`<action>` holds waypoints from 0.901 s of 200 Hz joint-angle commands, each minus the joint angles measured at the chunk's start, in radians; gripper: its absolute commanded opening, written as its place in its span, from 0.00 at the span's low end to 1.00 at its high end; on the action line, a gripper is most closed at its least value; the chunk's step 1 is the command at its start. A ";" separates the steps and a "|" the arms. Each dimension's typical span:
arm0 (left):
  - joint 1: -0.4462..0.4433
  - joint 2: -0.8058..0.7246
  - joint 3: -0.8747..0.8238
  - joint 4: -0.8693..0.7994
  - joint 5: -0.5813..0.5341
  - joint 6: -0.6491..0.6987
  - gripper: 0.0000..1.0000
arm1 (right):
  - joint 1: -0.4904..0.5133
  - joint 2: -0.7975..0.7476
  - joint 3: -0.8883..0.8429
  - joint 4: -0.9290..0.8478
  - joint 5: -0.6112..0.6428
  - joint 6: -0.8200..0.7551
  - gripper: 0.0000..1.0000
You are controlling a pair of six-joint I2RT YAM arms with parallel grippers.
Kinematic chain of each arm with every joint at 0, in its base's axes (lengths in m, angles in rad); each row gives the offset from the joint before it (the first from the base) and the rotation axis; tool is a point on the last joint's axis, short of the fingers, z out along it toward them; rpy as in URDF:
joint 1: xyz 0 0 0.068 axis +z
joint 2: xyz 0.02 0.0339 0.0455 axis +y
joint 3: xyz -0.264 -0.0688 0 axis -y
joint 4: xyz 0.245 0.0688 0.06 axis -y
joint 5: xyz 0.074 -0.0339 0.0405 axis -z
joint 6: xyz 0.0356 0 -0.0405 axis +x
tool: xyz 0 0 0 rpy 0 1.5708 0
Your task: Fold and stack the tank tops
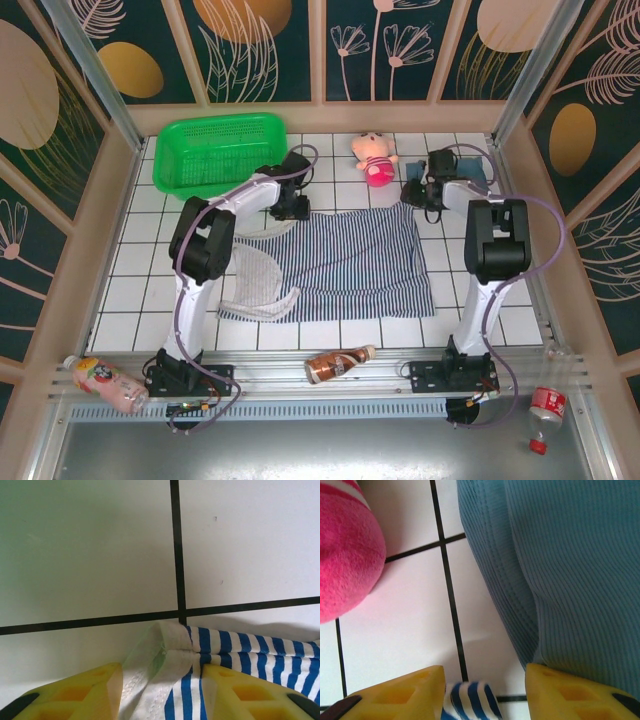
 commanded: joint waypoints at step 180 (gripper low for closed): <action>0.014 0.026 0.037 0.067 -0.008 0.116 0.02 | -0.002 -0.058 -0.010 -0.002 -0.109 -0.013 0.05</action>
